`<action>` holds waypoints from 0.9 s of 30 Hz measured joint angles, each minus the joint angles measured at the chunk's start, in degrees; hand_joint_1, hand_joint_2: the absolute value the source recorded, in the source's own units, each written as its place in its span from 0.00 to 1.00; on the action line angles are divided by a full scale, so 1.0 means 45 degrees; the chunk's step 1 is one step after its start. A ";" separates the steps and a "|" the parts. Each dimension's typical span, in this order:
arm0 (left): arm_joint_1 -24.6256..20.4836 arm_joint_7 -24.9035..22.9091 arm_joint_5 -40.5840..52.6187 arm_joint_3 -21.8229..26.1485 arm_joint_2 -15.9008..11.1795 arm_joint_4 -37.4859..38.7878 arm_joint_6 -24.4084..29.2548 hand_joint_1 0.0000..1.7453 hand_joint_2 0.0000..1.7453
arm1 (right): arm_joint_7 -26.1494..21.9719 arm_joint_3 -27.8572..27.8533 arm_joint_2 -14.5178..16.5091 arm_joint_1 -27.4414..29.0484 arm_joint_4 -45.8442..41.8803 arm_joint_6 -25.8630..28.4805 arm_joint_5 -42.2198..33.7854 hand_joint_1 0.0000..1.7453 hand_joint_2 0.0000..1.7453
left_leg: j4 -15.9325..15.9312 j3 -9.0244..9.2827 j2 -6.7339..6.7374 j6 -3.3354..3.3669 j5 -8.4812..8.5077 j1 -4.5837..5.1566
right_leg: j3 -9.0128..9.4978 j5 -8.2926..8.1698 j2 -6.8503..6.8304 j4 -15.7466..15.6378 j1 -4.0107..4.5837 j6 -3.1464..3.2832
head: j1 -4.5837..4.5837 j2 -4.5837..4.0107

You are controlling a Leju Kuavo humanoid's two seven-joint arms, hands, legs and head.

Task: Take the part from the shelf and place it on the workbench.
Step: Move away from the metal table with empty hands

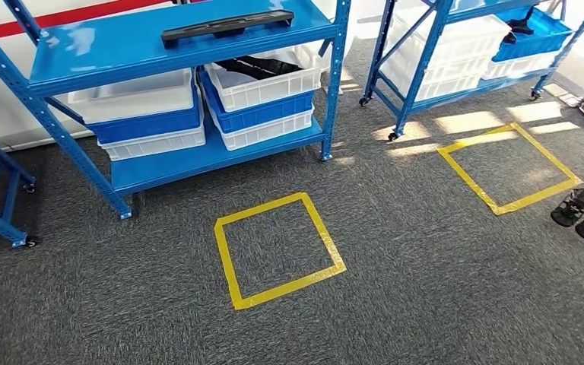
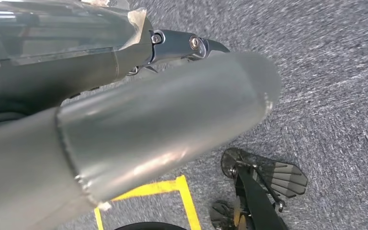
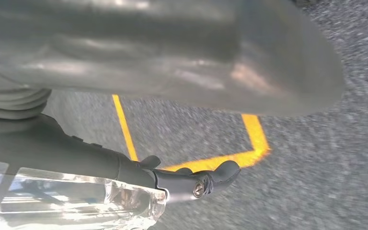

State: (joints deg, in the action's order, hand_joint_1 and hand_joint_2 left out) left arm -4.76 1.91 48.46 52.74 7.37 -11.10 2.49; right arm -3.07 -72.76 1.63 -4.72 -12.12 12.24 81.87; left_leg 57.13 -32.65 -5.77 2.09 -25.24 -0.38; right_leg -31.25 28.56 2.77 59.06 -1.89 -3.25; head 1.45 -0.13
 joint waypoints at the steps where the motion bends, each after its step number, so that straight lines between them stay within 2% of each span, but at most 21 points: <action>1: 0.0004 -0.0002 0.0000 0.0001 -0.0002 0.0000 0.0000 0.00 0.00 | -0.0001 0.0001 0.0009 -0.0005 0.0001 0.0000 0.0002 0.00 0.00 | 0.0046 -0.0043 -0.0100 -0.0083 -0.0035 0.0023 | 0.0100 -0.0067 0.0109 -0.0228 0.0010 0.0092 | -0.0005 0.0000; 3: 0.0026 -0.0007 0.0019 0.0001 -0.0016 0.0000 0.0000 0.00 0.00 | -0.0001 0.0001 0.0021 -0.0024 0.0002 -0.0002 -0.0006 0.00 0.00 | 0.0074 -0.0101 -0.0242 -0.0200 -0.0041 -0.0005 | 0.0156 -0.0098 -0.0103 -0.0230 0.0037 0.0340 | 0.0012 0.0000; 4: 0.0041 -0.0011 0.0037 0.0001 -0.0021 0.0001 0.0000 0.00 0.00 | 0.0000 0.0000 0.0022 -0.0039 0.0001 -0.0004 -0.0014 0.00 0.00 | 0.0156 -0.0145 -0.0108 -0.0238 -0.0081 -0.0029 | 0.0197 -0.0119 -0.0211 -0.0237 0.0030 0.0426 | 0.0016 0.0000; 5: 0.0044 -0.0016 0.0069 0.0000 -0.0023 0.0001 0.0000 0.00 0.00 | 0.0003 -0.0001 0.0022 -0.0042 0.0000 -0.0005 -0.0031 0.00 0.00 | 0.0443 -0.0278 0.0167 -0.0286 -0.0250 -0.0049 | 0.0215 -0.0133 -0.0337 -0.0245 0.0029 0.0520 | 0.0046 0.0000; 7: 0.0016 -0.0024 0.0134 -0.0002 -0.0017 0.0001 0.0000 0.00 0.00 | 0.0007 -0.0001 0.0016 -0.0012 -0.0002 -0.0004 -0.0073 0.00 0.00 | 0.1734 -0.0892 0.0868 -0.0366 -0.0970 -0.0055 | 0.0228 -0.0120 -0.0612 -0.0260 0.0082 0.0669 | 0.0109 0.0000; 8: -0.0003 -0.0028 0.0158 -0.0004 -0.0015 0.0001 0.0000 0.00 0.00 | 0.0011 -0.0002 0.0016 0.0016 -0.0002 -0.0002 -0.0096 0.00 0.00 | 0.2629 -0.1343 0.1065 -0.0398 -0.1402 -0.0064 | 0.0226 -0.0095 -0.0772 -0.0258 0.0123 0.0727 | 0.0138 0.0000; 9: -0.0009 -0.0033 0.0169 -0.0005 -0.0015 0.0001 0.0000 0.00 0.00 | 0.0013 -0.0004 0.0016 0.0038 -0.0002 0.0000 -0.0113 0.00 0.00 | 0.3386 -0.1739 0.1143 -0.0413 -0.1689 -0.0073 | 0.0224 -0.0073 -0.0937 -0.0257 0.0162 0.0757 | 0.0136 0.0000; 10: -0.0002 -0.0041 0.0170 -0.0004 -0.0016 0.0001 0.0000 0.00 0.00 | 0.0016 -0.0005 0.0017 0.0048 -0.0001 0.0005 -0.0121 0.00 0.00 | 0.3804 -0.1972 0.1179 -0.0404 -0.1767 -0.0075 | 0.0226 -0.0052 -0.1097 -0.0256 0.0195 0.0784 | 0.0139 0.0000; 11: 0.0008 -0.0052 0.0170 -0.0003 -0.0019 0.0001 0.0000 0.00 0.00 | 0.0016 -0.0006 0.0023 0.0044 0.0000 0.0010 -0.0123 0.00 0.00 | 0.3744 -0.1962 0.1209 -0.0365 -0.1595 -0.0067 | 0.0238 -0.0032 -0.1247 -0.0255 0.0228 0.0807 | 0.0141 0.0000; 14: 0.0011 -0.0071 0.0170 -0.0004 -0.0034 0.0000 0.0000 0.00 0.00 | 0.0016 -0.0006 0.0051 0.0016 0.0002 0.0023 -0.0103 0.00 0.00 | 0.1707 -0.0902 0.1560 -0.0077 -0.0487 0.0035 | 0.0328 0.0032 -0.1589 -0.0258 0.0308 0.0829 | 0.0144 0.0000; 15: 0.0006 -0.0071 0.0170 -0.0005 -0.0036 0.0000 0.0000 0.00 0.00 | 0.0016 -0.0006 0.0056 0.0011 0.0002 0.0024 -0.0100 0.00 0.00 | 0.1237 -0.0643 0.1687 -0.0002 -0.0292 0.0069 | 0.0348 0.0044 -0.1640 -0.0259 0.0318 0.0825 | 0.0143 0.0000; 19: 0.0001 -0.0072 0.0170 -0.0005 -0.0043 0.0000 0.0001 0.00 0.00 | 0.0016 -0.0006 0.0065 0.0009 0.0002 0.0024 -0.0097 0.00 0.00 | 0.0946 -0.0475 0.1857 0.0065 -0.0201 0.0106 | 0.0364 0.0049 -0.1666 -0.0260 0.0319 0.0828 | 0.0142 0.0000; 20: -0.0015 -0.0073 0.0170 -0.0005 -0.0049 0.0000 0.0002 0.00 0.00 | 0.0016 -0.0006 0.0077 0.0003 0.0001 0.0027 -0.0086 0.00 0.00 | 0.0769 -0.0405 0.1954 0.0114 -0.0210 0.0167 | 0.0389 0.0081 -0.1778 -0.0267 0.0332 0.0783 | 0.0141 0.0000; 21: -0.0027 -0.0077 0.0169 -0.0005 -0.0049 0.0000 0.0002 0.00 0.00 | 0.0015 -0.0005 0.0096 -0.0016 0.0001 0.0029 -0.0064 0.00 0.00 | 0.0470 -0.0264 0.1893 0.0198 -0.0139 0.0173 | 0.0316 0.0265 -0.1622 -0.0007 0.0350 0.0708 | 0.0124 0.0000; 22: -0.0048 -0.0079 0.0169 -0.0005 -0.0046 0.0000 0.0001 0.00 0.00 | 0.0016 -0.0004 0.0104 -0.0020 0.0001 0.0032 -0.0045 0.00 0.00 | 0.0201 -0.0146 0.1738 0.0275 -0.0073 0.0174 | 0.0064 0.0594 -0.1402 0.0607 0.0346 0.0644 | 0.0100 0.0000; 24: -0.0066 -0.0085 0.0174 -0.0005 -0.0030 0.0000 -0.0004 0.00 0.00 | 0.0019 -0.0001 0.0100 0.0005 0.0002 0.0034 -0.0018 0.00 0.00 | -0.0140 0.0011 0.1165 0.0373 0.0064 0.0110 | -0.0769 0.1350 -0.0820 0.2373 0.0307 0.0520 | 0.0049 0.0000; 25: -0.0064 -0.0085 0.0179 -0.0005 -0.0025 0.0000 -0.0005 0.00 0.00 | 0.0022 -0.0001 0.0084 0.0038 0.0002 0.0033 -0.0024 0.00 0.00 | -0.0134 0.0010 0.0954 0.0370 0.0064 0.0103 | -0.1114 0.1497 -0.0741 0.2968 0.0263 0.0462 | 0.0039 0.0000; 26: -0.0050 -0.0085 0.0182 -0.0005 -0.0022 0.0000 -0.0005 0.00 0.00 | 0.0022 -0.0001 0.0075 0.0054 0.0002 0.0030 -0.0027 0.00 0.00 | -0.0123 0.0017 0.0768 0.0355 0.0059 0.0090 | -0.1203 0.1387 -0.0720 0.3009 0.0231 0.0346 | 0.0037 0.0000; 27: -0.0037 -0.0086 0.0185 -0.0005 -0.0017 0.0000 -0.0005 0.00 0.00 | 0.0021 -0.0001 0.0067 0.0056 0.0002 0.0027 -0.0027 0.00 0.00 | -0.0102 0.0029 0.0587 0.0325 0.0048 0.0069 | -0.1040 0.1065 -0.0691 0.2525 0.0187 0.0189 | 0.0033 0.0000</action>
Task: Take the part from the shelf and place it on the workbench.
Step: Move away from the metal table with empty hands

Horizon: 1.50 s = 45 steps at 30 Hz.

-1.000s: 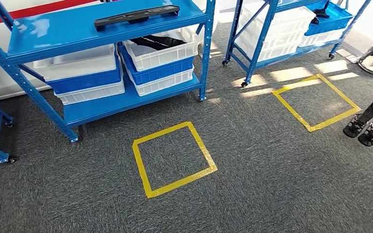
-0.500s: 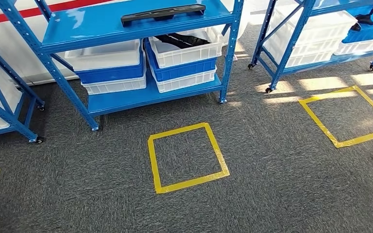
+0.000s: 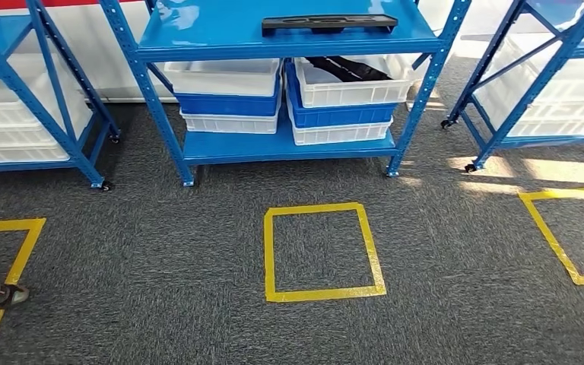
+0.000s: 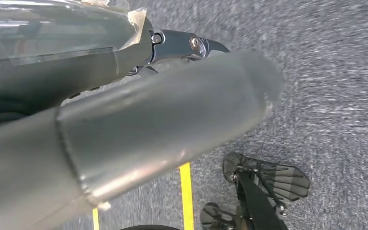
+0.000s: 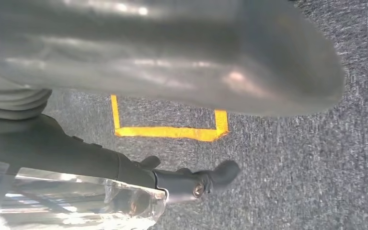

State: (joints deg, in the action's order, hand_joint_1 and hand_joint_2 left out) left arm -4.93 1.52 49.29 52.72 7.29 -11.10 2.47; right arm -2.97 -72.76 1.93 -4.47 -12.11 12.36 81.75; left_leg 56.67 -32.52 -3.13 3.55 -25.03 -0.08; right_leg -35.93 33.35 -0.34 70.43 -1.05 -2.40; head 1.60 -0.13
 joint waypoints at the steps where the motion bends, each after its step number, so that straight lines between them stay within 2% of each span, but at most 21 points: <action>1: 0.0007 0.0000 0.0000 0.0000 0.0005 0.0000 0.0000 0.00 0.00 | 0.0000 0.0000 -0.0008 -0.0004 0.0000 -0.0004 0.0000 0.00 0.00 | 0.0043 0.0006 -0.0167 -0.0049 -0.0023 -0.0024 | 0.0349 -0.0433 0.0101 -0.0851 -0.0063 -0.0166 | 0.0001 0.0000; 2: 0.0013 0.0000 0.0000 0.0000 0.0000 0.0000 0.0000 0.00 0.00 | 0.0000 0.0000 -0.0011 -0.0013 0.0002 -0.0012 0.0005 0.00 0.00 | 0.0099 -0.0008 -0.0321 -0.0128 -0.0055 -0.0038 | 0.0676 -0.0777 0.0336 -0.1623 -0.0109 -0.0264 | -0.0016 0.0000; 3: 0.0012 -0.0001 0.0000 0.0000 -0.0006 0.0000 -0.0001 0.00 0.00 | -0.0001 0.0000 -0.0008 -0.0013 0.0006 -0.0021 0.0009 0.00 0.00 | 0.0194 -0.0050 -0.0460 -0.0225 -0.0105 -0.0033 | 0.0933 -0.1022 0.0598 -0.2261 -0.0137 -0.0277 | -0.0044 0.0000; 5: 0.0003 0.0005 0.0000 0.0000 -0.0027 0.0000 -0.0023 0.00 0.00 | -0.0007 0.0000 0.0000 -0.0009 0.0013 -0.0035 0.0026 0.00 0.00 | 0.0297 -0.0163 -0.0688 -0.0413 -0.0152 -0.0010 | 0.1085 -0.1101 0.0937 -0.2599 -0.0123 -0.0071 | -0.0055 0.0000; 7: 0.0009 0.0039 0.0000 0.0000 -0.0047 0.0000 -0.0070 0.00 0.00 | -0.0018 0.0001 0.0006 -0.0013 0.0016 -0.0036 0.0040 0.00 0.00 | 0.0343 -0.0241 -0.0833 -0.0535 -0.0149 -0.0041 | 0.1138 -0.1126 0.0756 -0.2634 -0.0126 0.0151 | -0.0019 0.0000; 9: 0.0028 0.0138 -0.0002 0.0000 -0.0055 0.0000 -0.0125 0.00 0.00 | -0.0035 0.0004 0.0019 -0.0017 0.0016 -0.0029 0.0041 0.00 0.00 | 0.0847 -0.0484 -0.0385 -0.0640 -0.0434 -0.0065 | 0.1177 -0.1144 0.0485 -0.2660 -0.0138 0.0310 | 0.0048 0.0000; 11: 0.0005 0.0284 -0.0011 0.0000 -0.0036 0.0000 -0.0203 0.00 0.00 | -0.0047 0.0002 0.0021 0.0013 0.0015 -0.0005 0.0012 0.00 0.00 | 0.2258 -0.1197 0.0310 -0.0731 -0.1154 -0.0071 | 0.1198 -0.1116 0.0230 -0.2668 -0.0084 0.0426 | 0.0119 0.0000; 13: -0.0005 0.0425 -0.0017 0.0001 -0.0019 0.0002 -0.0271 0.00 0.00 | -0.0053 0.0000 0.0017 0.0038 0.0015 0.0015 -0.0041 0.00 0.00 | 0.3730 -0.1986 0.0563 -0.0757 -0.1702 -0.0098 | 0.1195 -0.1073 -0.0008 -0.2667 -0.0003 0.0491 | 0.0127 0.0000; 14: 0.0011 0.0488 -0.0017 0.0002 -0.0012 0.0002 -0.0271 0.00 0.00 | -0.0057 0.0000 0.0016 0.0031 0.0015 0.0018 -0.0061 0.00 0.00 | 0.3962 -0.2128 0.0599 -0.0727 -0.1675 -0.0101 | 0.1197 -0.1058 -0.0103 -0.2667 0.0030 0.0511 | 0.0129 0.0000; 15: 0.0027 0.0538 -0.0017 0.0004 -0.0008 0.0002 -0.0228 0.00 0.00 | -0.0058 0.0000 0.0018 0.0018 0.0015 0.0022 -0.0069 0.00 0.00 | 0.3728 -0.2022 0.0615 -0.0663 -0.1433 -0.0093 | 0.1208 -0.1047 -0.0167 -0.2667 0.0063 0.0525 | 0.0131 0.0000; 17: 0.0041 0.0602 -0.0010 0.0005 -0.0013 -0.0002 -0.0036 0.00 0.00 | -0.0047 0.0001 0.0043 -0.0015 0.0016 0.0029 -0.0073 0.00 0.00 | 0.2188 -0.1200 0.0678 -0.0392 -0.0654 -0.0006 | 0.1248 -0.1029 -0.0238 -0.2672 0.0112 0.0544 | 0.0129 0.0000; 19: 0.0018 0.0662 -0.0001 0.0005 -0.0028 -0.0006 0.0124 0.00 0.00 | -0.0033 0.0001 0.0091 -0.0029 0.0016 0.0042 -0.0071 0.00 0.00 | 0.0856 -0.0482 0.0839 -0.0175 -0.0264 0.0120 | 0.1264 -0.0982 -0.0281 -0.2658 0.0201 0.0525 | 0.0125 0.0000; 20: 0.0008 0.0710 0.0000 0.0005 -0.0028 -0.0007 0.0147 0.00 0.00 | -0.0028 0.0001 0.0098 -0.0029 0.0015 0.0047 -0.0069 0.00 0.00 | 0.0584 -0.0336 0.0901 -0.0246 -0.0249 0.0159 | 0.1232 -0.0943 -0.0299 -0.2647 0.0248 0.0539 | 0.0116 0.0000; 23: 0.0017 0.0921 0.0001 0.0005 -0.0013 -0.0005 0.0121 0.00 0.00 | -0.0011 0.0000 0.0075 -0.0030 0.0010 0.0045 -0.0068 0.00 0.00 | 0.0488 -0.0255 0.0888 -0.0494 -0.0275 0.0203 | 0.1169 -0.0867 -0.0349 -0.2643 0.0307 0.0579 | 0.0108 0.0000; 33: 0.0023 0.1301 -0.0007 0.0032 -0.0030 -0.0005 0.0064 0.00 0.00 | -0.0006 0.0006 0.0053 -0.0033 0.0010 0.0027 0.0001 0.00 0.00 | 0.0543 -0.0238 0.0876 -0.0211 -0.0388 0.0328 | 0.1420 -0.0883 -0.0364 -0.2810 0.0170 0.0369 | 0.0113 0.0000; 37: 0.0022 0.1309 -0.0010 0.0042 -0.0035 -0.0005 0.0126 0.00 0.00 | -0.0006 0.0049 0.0052 -0.0083 0.0010 0.0029 0.0038 0.00 0.00 | 0.0326 -0.0105 0.0848 0.0046 -0.0399 0.0285 | 0.1488 -0.0818 -0.0361 -0.2833 0.0138 0.0218 | 0.0112 0.0000; 39: 0.0014 0.1313 -0.0012 0.0044 -0.0023 -0.0005 0.0142 0.00 0.00 | -0.0008 0.0063 0.0047 -0.0101 0.0010 0.0032 0.0044 0.00 0.00 | 0.0093 0.0106 0.0816 0.0166 -0.0318 0.0175 | 0.1158 -0.0499 -0.0209 -0.2094 0.0160 0.0223 | 0.0078 0.0000; 42: 0.0003 0.1319 -0.0013 0.0046 -0.0021 -0.0005 0.0152 0.00 0.00 | -0.0006 0.0063 0.0027 -0.0069 0.0010 0.0032 0.0047 0.00 0.00 | 0.0054 0.0218 0.0723 0.0205 -0.0355 0.0150 | -0.0196 0.0291 -0.0036 0.0284 0.0080 0.0257 | 0.0040 0.0000; 43: 0.0005 0.1320 -0.0012 0.0049 -0.0019 -0.0005 0.0153 0.00 0.00 | -0.0005 0.0063 0.0021 -0.0049 0.0010 0.0032 0.0046 0.00 0.00 | 0.0059 0.0255 0.0669 0.0184 -0.0389 0.0141 | -0.0497 0.0311 -0.0024 0.0678 0.0047 0.0182 | 0.0044 0.0000; 44: 0.0010 0.1321 -0.0011 0.0051 -0.0016 -0.0005 0.0154 0.00 0.00 | -0.0005 0.0063 0.0017 -0.0032 0.0010 0.0032 0.0044 0.00 0.00 | 0.0069 0.0310 0.0611 0.0140 -0.0433 0.0119 | -0.0552 0.0106 -0.0019 0.0568 0.0008 0.0053 | 0.0041 0.0000; 45: 0.0015 0.1325 -0.0010 0.0053 -0.0010 -0.0005 0.0155 0.00 0.00 | -0.0005 0.0063 0.0012 -0.0020 0.0010 0.0032 0.0043 0.00 0.00 | 0.0085 0.0381 0.0557 0.0075 -0.0488 0.0083 | -0.0344 -0.0287 -0.0019 -0.0048 -0.0046 -0.0107 | 0.0038 0.0000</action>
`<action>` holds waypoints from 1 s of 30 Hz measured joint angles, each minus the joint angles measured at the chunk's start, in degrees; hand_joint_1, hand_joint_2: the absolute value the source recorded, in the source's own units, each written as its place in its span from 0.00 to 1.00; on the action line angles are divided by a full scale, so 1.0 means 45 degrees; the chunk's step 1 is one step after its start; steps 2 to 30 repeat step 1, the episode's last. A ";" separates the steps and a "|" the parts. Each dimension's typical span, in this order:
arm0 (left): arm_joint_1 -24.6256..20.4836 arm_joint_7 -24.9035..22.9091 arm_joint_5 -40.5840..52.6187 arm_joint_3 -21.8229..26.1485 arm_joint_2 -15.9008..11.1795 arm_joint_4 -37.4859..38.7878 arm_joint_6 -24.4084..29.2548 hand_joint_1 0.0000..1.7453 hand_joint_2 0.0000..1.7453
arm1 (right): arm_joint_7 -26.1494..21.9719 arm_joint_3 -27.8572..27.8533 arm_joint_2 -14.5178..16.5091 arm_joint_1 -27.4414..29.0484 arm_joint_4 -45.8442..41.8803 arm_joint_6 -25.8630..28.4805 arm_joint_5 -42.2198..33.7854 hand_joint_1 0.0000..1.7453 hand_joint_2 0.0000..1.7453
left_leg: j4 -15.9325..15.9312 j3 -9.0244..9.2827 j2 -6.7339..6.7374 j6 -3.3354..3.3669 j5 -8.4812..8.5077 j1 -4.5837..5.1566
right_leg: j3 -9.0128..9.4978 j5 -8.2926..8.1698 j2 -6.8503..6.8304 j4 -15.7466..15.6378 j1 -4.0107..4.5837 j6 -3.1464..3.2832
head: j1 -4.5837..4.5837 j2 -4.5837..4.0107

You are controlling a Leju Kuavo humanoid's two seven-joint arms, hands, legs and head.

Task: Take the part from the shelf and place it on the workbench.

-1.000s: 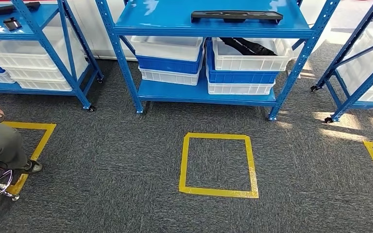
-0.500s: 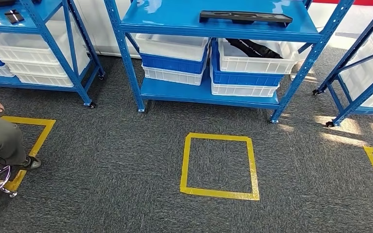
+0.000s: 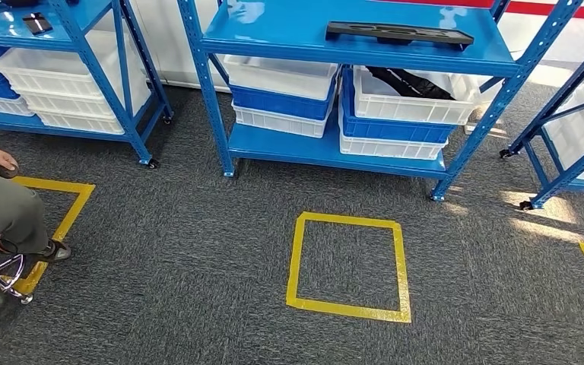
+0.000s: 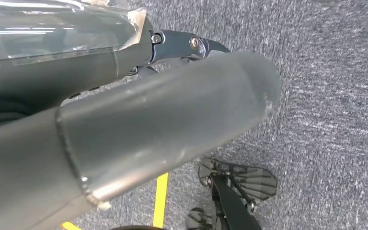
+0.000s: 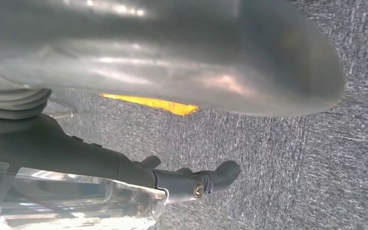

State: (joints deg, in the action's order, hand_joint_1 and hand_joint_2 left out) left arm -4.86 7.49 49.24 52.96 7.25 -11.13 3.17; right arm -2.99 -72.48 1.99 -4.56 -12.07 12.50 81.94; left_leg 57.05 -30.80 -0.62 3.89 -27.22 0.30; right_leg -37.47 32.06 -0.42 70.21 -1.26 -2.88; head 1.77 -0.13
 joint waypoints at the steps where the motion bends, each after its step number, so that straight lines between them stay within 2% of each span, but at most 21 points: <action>1: 0.0002 0.0001 0.0000 0.0002 0.0002 0.0000 0.0000 0.00 0.00 | 0.0000 0.0000 -0.0002 0.0006 0.0000 0.0000 0.0000 0.00 0.00 | 0.0008 0.0038 -0.0026 -0.0034 -0.0029 -0.0019 | 0.0141 -0.0227 0.0000 -0.0381 -0.0030 -0.0088 | 0.0002 0.0000; 30: 0.0002 0.0001 0.0000 0.0002 0.0002 0.0000 0.0000 0.00 0.00 | 0.0000 0.0000 -0.0002 0.0006 0.0000 0.0000 0.0000 0.00 0.00 | 0.0008 0.0038 -0.0026 -0.0034 -0.0029 -0.0019 | 0.0141 -0.0227 0.0000 -0.0381 -0.0030 -0.0088 | 0.0002 0.0000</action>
